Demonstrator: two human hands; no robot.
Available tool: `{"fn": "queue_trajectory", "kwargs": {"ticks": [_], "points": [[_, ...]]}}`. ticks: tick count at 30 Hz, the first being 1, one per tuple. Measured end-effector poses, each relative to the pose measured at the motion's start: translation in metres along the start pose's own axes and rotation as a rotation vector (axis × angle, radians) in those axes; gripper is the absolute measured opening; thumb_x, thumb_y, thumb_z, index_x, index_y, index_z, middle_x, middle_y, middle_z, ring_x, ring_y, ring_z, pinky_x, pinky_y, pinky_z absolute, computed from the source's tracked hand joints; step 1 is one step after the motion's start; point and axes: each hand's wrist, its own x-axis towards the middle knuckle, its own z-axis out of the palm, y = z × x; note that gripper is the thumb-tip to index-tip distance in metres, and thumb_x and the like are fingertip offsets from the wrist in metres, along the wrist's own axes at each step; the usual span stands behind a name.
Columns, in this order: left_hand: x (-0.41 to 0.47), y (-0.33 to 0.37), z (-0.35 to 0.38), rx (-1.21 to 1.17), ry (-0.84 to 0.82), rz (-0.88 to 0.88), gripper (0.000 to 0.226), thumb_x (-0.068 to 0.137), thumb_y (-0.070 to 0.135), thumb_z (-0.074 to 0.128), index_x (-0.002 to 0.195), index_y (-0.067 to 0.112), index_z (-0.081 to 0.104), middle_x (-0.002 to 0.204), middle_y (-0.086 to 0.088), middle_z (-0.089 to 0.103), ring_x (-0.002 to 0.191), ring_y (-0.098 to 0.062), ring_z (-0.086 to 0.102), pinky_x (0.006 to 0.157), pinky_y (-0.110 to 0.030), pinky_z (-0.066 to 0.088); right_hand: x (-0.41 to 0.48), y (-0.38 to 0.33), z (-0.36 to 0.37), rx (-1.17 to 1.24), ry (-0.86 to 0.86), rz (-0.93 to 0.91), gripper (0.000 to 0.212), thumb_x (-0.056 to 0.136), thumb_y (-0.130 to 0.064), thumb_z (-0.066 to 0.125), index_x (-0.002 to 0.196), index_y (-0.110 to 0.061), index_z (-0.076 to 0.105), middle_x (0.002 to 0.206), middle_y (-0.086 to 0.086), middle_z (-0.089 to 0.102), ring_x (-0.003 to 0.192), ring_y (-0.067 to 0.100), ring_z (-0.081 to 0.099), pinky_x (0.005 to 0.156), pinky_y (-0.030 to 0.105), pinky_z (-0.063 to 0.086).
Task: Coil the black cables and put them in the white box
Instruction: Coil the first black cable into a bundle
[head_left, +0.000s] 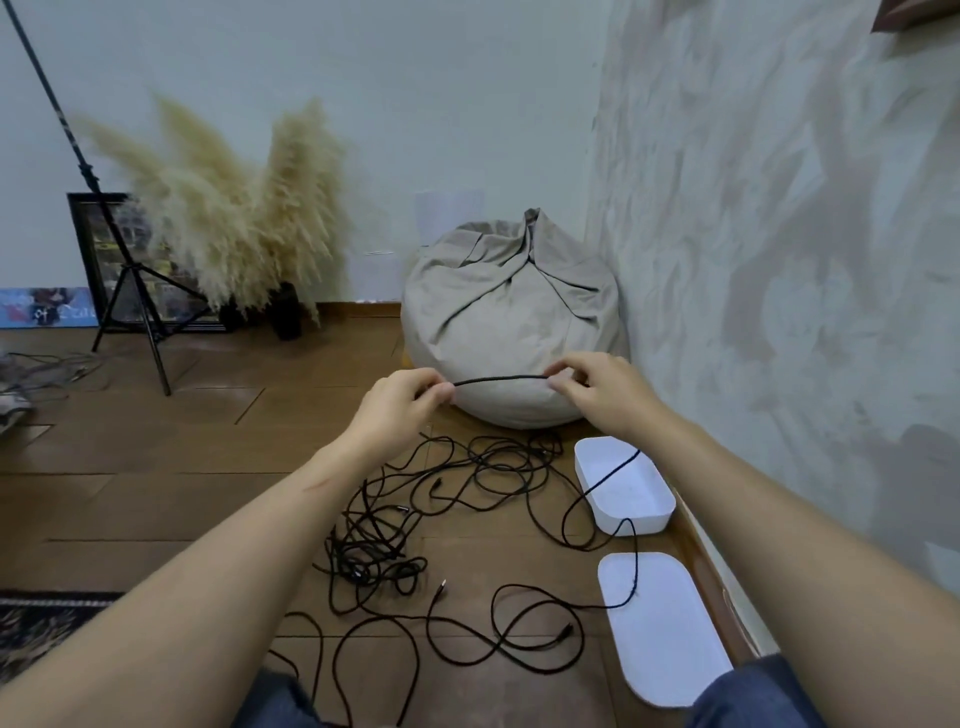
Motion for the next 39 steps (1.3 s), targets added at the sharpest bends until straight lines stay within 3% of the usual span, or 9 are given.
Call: {"fn": "queue_trajectory", "kwargs": {"ticks": [4, 8, 11, 14, 20, 25, 30, 33, 39], "points": [[0.001, 0.016, 0.007, -0.049, -0.058, 0.071, 0.025, 0.103, 0.040, 0.054, 0.090, 0.028, 0.072, 0.068, 0.002, 0.060, 0.061, -0.012, 0.050, 0.060, -0.033, 0.043, 0.005, -0.027, 0.010, -0.011, -0.107, -0.122, 0.023, 0.098, -0.041, 0.059, 0.113, -0.030, 0.072, 0.091, -0.007, 0.068, 0.086, 0.013, 0.058, 0.071, 0.031, 0.040], [0.003, 0.001, 0.001, -0.079, -0.008, -0.006, 0.026, 0.104, 0.038, 0.053, 0.087, 0.029, 0.071, 0.065, 0.010, 0.056, 0.061, -0.008, 0.050, 0.061, -0.030, 0.043, 0.009, -0.008, -0.004, -0.010, 0.164, 0.019, 0.019, 0.100, -0.035, 0.057, 0.104, -0.025, 0.073, 0.086, -0.007, 0.068, 0.089, 0.020, 0.063, 0.074, 0.034, 0.043], [0.001, 0.001, 0.003, -0.079, -0.019, -0.008, 0.025, 0.104, 0.037, 0.053, 0.089, 0.028, 0.071, 0.066, 0.009, 0.057, 0.061, -0.009, 0.050, 0.062, -0.031, 0.043, 0.003, -0.007, -0.003, -0.001, 0.043, 0.007, 0.019, 0.098, -0.042, 0.058, 0.111, -0.032, 0.067, 0.086, -0.008, 0.065, 0.085, 0.016, 0.060, 0.076, 0.036, 0.047], [0.000, 0.023, 0.011, -0.096, -0.067, 0.072, 0.023, 0.103, 0.038, 0.055, 0.090, 0.027, 0.071, 0.067, 0.007, 0.057, 0.062, -0.009, 0.050, 0.061, -0.031, 0.042, 0.004, -0.031, 0.015, 0.049, -0.136, -0.115, 0.023, 0.098, -0.044, 0.059, 0.114, -0.032, 0.070, 0.092, -0.011, 0.066, 0.087, 0.009, 0.057, 0.068, 0.023, 0.039], [0.000, 0.003, 0.004, -0.022, -0.043, -0.002, 0.021, 0.104, 0.034, 0.053, 0.092, 0.029, 0.070, 0.067, 0.010, 0.056, 0.064, -0.009, 0.051, 0.060, -0.030, 0.041, 0.005, -0.009, 0.004, -0.019, 0.074, 0.007, 0.020, 0.101, -0.032, 0.055, 0.104, -0.024, 0.074, 0.094, -0.005, 0.070, 0.092, 0.017, 0.062, 0.075, 0.034, 0.044], [0.001, 0.023, 0.014, -0.021, -0.061, 0.099, 0.018, 0.103, 0.036, 0.055, 0.096, 0.028, 0.070, 0.079, 0.001, 0.067, 0.075, -0.020, 0.061, 0.068, -0.040, 0.049, 0.002, -0.025, 0.016, 0.013, -0.111, -0.090, 0.020, 0.098, -0.041, 0.059, 0.111, -0.030, 0.070, 0.096, -0.006, 0.070, 0.093, 0.014, 0.061, 0.071, 0.031, 0.041], [0.002, 0.006, 0.001, -0.002, -0.001, 0.012, 0.022, 0.103, 0.038, 0.055, 0.089, 0.030, 0.071, 0.065, 0.008, 0.060, 0.064, -0.014, 0.056, 0.059, -0.033, 0.043, 0.005, -0.011, -0.003, -0.092, 0.029, -0.044, 0.021, 0.100, -0.036, 0.057, 0.106, -0.026, 0.075, 0.098, -0.002, 0.074, 0.095, 0.021, 0.063, 0.073, 0.035, 0.044], [0.001, -0.002, -0.005, 0.015, 0.027, 0.002, 0.022, 0.103, 0.038, 0.054, 0.090, 0.031, 0.070, 0.066, 0.008, 0.061, 0.063, -0.011, 0.056, 0.060, -0.032, 0.043, -0.001, 0.002, -0.010, -0.093, -0.015, -0.002, 0.022, 0.097, -0.040, 0.061, 0.114, -0.031, 0.071, 0.100, -0.005, 0.072, 0.098, 0.019, 0.062, 0.077, 0.034, 0.043], [0.003, 0.031, -0.003, -0.016, 0.005, 0.125, 0.020, 0.101, 0.042, 0.059, 0.089, 0.032, 0.071, 0.069, 0.007, 0.062, 0.065, -0.012, 0.056, 0.060, -0.032, 0.043, 0.012, -0.038, 0.002, 0.049, -0.057, -0.150, 0.022, 0.098, -0.035, 0.061, 0.105, -0.022, 0.076, 0.070, -0.011, 0.062, 0.069, 0.008, 0.055, 0.065, 0.033, 0.042]]}}
